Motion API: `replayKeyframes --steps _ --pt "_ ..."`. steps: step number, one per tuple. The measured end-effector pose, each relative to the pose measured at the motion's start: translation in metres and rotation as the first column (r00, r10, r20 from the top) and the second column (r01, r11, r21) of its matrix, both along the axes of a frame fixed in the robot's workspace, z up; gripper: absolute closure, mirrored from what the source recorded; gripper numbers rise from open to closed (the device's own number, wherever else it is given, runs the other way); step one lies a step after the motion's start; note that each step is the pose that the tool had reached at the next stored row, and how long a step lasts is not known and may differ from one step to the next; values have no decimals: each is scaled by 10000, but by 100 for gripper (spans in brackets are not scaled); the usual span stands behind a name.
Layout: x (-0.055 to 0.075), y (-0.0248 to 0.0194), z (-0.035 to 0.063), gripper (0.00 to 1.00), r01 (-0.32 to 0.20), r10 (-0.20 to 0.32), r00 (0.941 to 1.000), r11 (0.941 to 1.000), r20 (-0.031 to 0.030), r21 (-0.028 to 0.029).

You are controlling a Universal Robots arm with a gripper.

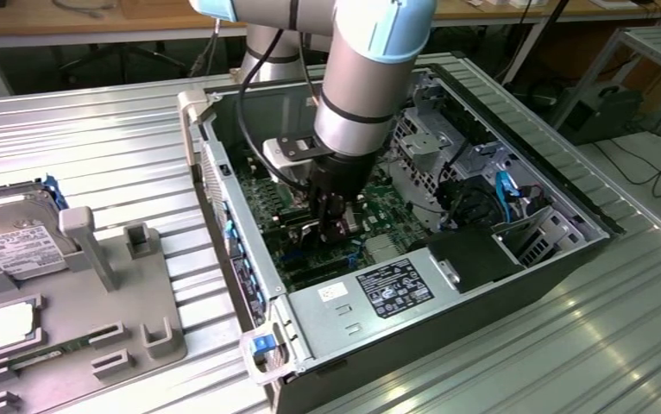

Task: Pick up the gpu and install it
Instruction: 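Insert the gpu into the slot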

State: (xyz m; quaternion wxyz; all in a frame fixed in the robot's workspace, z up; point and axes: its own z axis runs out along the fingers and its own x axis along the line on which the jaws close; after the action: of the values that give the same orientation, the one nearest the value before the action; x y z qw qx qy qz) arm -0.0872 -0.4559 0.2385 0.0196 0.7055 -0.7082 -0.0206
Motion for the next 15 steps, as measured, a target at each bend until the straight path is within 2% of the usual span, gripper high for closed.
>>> replayKeyframes --steps 1,3,14,15 --pt "0 -2 31 66 -1 1 10000 10000 0 -10" --pt "1 -1 86 66 -2 2 10000 10000 8 -5" --pt "0 -1 556 66 -2 2 10000 10000 74 -27" --pt "0 -1 559 66 -2 2 10000 10000 74 -28"
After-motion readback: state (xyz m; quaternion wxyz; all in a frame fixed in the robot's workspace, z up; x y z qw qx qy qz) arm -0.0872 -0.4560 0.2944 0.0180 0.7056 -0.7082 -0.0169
